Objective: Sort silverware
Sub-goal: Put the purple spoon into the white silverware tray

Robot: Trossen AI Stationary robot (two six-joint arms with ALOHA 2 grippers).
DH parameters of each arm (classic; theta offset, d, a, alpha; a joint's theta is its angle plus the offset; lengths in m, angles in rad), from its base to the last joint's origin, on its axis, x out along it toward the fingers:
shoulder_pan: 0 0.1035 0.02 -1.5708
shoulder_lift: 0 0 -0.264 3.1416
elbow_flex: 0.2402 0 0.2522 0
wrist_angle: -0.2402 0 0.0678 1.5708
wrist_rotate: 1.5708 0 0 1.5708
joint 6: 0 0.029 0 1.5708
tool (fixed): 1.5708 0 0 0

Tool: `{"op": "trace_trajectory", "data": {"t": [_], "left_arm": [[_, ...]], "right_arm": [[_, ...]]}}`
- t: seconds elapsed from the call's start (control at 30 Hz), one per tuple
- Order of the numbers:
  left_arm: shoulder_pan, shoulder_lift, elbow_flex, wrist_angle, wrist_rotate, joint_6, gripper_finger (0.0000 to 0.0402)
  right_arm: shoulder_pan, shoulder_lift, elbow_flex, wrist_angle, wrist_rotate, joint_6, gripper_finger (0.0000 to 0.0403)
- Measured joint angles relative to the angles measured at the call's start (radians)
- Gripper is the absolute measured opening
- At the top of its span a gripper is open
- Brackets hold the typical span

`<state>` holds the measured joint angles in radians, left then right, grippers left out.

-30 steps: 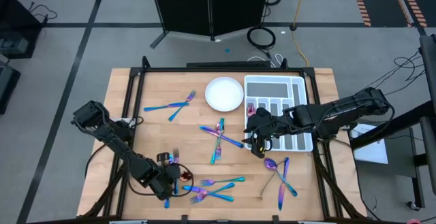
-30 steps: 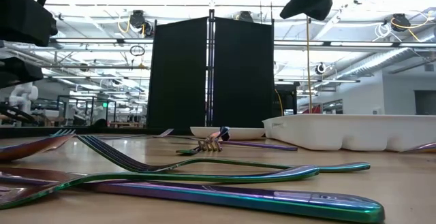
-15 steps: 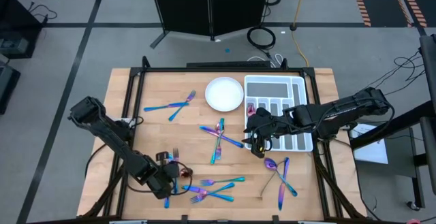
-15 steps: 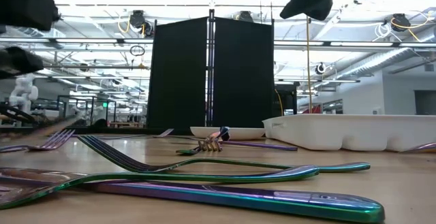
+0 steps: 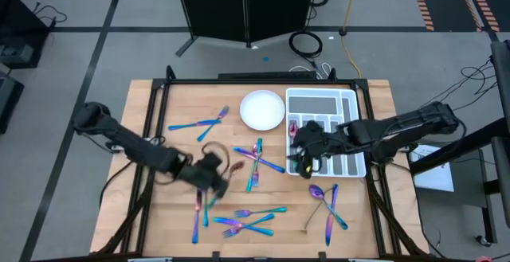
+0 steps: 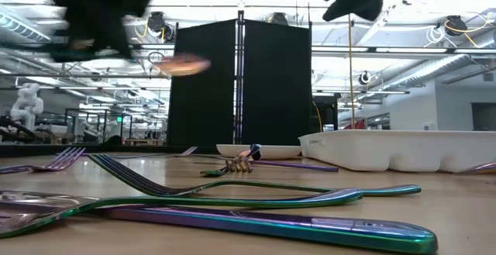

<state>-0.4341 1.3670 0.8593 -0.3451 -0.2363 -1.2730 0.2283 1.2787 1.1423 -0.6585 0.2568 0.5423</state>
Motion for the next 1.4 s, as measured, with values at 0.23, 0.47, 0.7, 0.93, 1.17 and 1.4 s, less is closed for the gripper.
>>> {"op": "trace_trajectory", "data": {"t": [0.23,0.47,0.7,0.93,1.17,1.4], "left_arm": [[0.239,0.105,0.001,0.484,-0.06,-0.023,0.0],[0.371,0.379,0.129,0.839,-0.068,-0.15,0.0],[0.426,0.687,0.449,0.855,0.037,-0.162,0.0],[0.449,0.786,0.531,0.658,0.041,-0.213,0.0],[0.458,0.788,0.531,0.614,0.034,-0.211,0.0],[0.475,0.792,0.531,0.577,0.043,-0.206,0.0]], "right_arm": [[0.001,-0.159,0.0,-0.171,0.092,0.082,0.0183],[0.017,-0.302,0.0,-0.256,0.092,0.074,0.0183],[0.017,-0.389,0.0,-0.29,0.092,0.026,0.0183],[0.017,-0.411,0.0,-0.314,0.086,0.003,0.0183],[0.017,-0.41,0.0,-0.31,0.086,-0.043,0.0183],[0.017,-0.41,0.0,-0.289,0.086,-0.058,0.0183]]}}
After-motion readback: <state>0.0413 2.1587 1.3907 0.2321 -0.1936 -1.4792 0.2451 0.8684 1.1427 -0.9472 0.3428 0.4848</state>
